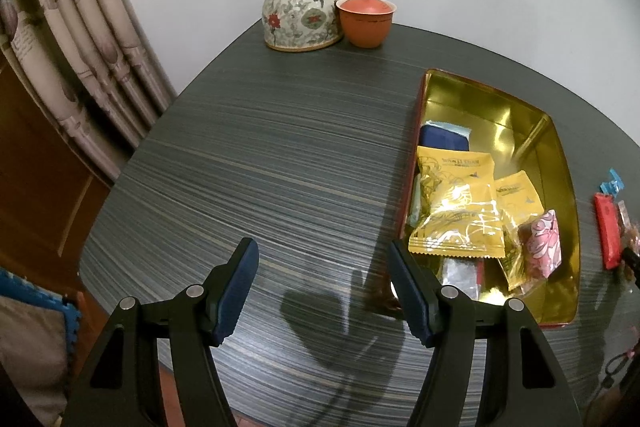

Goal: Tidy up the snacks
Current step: 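Move the right tool to the clear peanut bag and grasp it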

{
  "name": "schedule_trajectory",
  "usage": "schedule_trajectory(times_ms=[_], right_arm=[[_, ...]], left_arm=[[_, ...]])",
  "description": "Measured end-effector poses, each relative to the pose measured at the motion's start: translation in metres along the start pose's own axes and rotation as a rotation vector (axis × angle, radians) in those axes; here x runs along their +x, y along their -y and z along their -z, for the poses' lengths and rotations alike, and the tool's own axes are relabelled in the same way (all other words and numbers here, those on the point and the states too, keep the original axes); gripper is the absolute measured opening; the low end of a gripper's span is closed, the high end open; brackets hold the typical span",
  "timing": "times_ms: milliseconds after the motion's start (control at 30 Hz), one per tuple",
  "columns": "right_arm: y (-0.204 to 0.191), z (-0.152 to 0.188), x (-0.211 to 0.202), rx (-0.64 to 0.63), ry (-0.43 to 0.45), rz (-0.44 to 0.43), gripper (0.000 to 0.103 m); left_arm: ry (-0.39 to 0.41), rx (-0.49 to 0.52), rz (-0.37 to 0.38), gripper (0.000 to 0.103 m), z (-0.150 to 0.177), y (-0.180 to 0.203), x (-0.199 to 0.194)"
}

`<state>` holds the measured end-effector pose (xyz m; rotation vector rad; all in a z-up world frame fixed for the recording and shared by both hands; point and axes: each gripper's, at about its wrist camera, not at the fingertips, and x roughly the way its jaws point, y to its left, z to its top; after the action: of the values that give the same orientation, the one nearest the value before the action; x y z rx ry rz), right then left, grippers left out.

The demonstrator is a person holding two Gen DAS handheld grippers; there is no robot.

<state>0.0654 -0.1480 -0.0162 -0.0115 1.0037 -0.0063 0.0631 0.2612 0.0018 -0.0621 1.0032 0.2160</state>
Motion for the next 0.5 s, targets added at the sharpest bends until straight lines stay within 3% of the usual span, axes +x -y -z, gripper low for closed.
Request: schedule_trajectory(times_ms=[333,500], right_arm=[[0.036,0.014,-0.006,-0.01,0.012,0.072,0.038],[0.056,0.012,0.005,0.002,0.022,0.09,0.038]], left_arm=[[0.029,0.029,-0.018,0.067,0.003,0.008,-0.005],[0.043,0.0,0.026,0.067,0.007,0.014,-0.015]])
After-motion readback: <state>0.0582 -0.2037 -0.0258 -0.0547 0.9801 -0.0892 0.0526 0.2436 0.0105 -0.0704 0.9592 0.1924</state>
